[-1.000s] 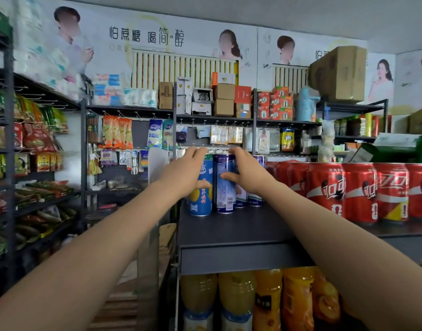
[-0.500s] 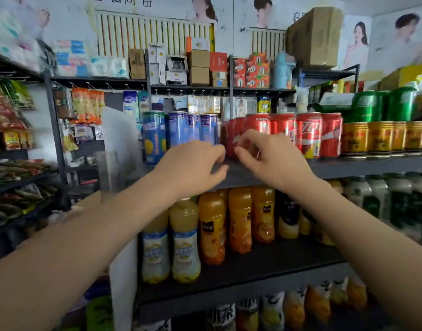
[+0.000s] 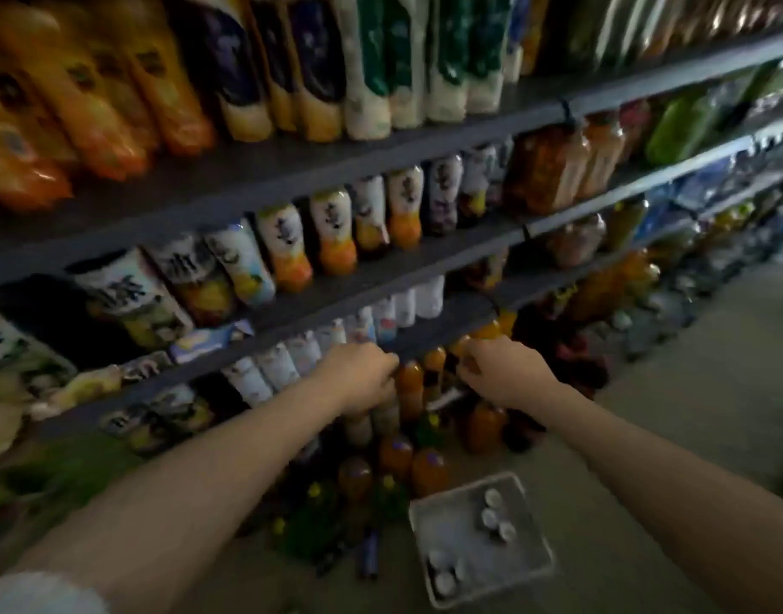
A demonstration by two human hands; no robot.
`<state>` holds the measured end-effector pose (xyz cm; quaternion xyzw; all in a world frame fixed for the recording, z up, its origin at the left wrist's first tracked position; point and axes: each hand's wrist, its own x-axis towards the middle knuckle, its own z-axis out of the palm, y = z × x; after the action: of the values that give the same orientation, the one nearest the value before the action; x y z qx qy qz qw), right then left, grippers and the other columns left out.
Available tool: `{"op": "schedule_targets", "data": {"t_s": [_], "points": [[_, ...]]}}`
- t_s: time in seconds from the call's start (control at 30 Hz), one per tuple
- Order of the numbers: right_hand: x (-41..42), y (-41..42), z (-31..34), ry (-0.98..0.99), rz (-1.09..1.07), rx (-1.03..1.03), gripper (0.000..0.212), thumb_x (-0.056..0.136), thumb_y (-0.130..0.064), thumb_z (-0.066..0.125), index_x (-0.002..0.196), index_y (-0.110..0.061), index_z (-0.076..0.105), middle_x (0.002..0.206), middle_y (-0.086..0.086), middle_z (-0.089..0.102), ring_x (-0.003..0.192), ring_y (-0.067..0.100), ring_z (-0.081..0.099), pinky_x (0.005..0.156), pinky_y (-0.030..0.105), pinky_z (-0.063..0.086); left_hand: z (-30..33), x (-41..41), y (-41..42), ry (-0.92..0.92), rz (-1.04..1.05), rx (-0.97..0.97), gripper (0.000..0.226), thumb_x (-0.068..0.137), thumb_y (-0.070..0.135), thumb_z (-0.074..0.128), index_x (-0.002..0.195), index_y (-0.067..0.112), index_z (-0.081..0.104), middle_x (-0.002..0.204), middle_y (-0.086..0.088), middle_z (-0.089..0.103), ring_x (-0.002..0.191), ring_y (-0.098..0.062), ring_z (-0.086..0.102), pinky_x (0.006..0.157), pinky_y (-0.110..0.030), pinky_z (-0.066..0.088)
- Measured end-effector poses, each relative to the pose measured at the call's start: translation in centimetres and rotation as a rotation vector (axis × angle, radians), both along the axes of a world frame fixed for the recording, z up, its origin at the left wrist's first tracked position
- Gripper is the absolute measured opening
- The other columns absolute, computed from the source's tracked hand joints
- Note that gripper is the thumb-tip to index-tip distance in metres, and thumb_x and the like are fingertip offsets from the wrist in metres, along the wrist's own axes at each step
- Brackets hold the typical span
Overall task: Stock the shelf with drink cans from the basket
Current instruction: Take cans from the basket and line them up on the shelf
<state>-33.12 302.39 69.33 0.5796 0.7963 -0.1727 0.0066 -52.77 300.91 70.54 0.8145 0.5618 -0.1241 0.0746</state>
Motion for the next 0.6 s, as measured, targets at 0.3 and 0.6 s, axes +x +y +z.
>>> {"op": "schedule_targets", "data": {"t_s": [0.3, 0.6], "points": [[15.0, -6.0, -23.6, -0.002, -0.509, -0.449, 0.019, 0.094, -0.026, 0.041, 0.096, -0.012, 0.052, 0.098, 0.012, 0.060, 0.094, 0.032, 0.060, 0.071, 0.032, 0.044, -25.4, 11.3, -0.6, -0.214, 0.166, -0.499, 0.019, 0.091, 0.026, 0.048, 0.102, 0.015, 0.059, 0.103, -0.007, 0.066, 0.095, -0.027, 0.062, 0.069, -0.032, 0.045], [17.2, -9.0, -50.5, 0.148, -0.855, -0.617, 0.042, 0.095, -0.023, 0.047, 0.134, -0.010, 0.042, 0.140, 0.012, 0.044, 0.119, 0.030, 0.053, 0.091, 0.034, 0.045, -52.7, 17.7, -1.0, -0.231, 0.160, -0.702, 0.028, 0.093, 0.018, 0.047, 0.121, 0.014, 0.051, 0.118, -0.008, 0.057, 0.102, -0.025, 0.056, 0.083, -0.035, 0.047]]}}
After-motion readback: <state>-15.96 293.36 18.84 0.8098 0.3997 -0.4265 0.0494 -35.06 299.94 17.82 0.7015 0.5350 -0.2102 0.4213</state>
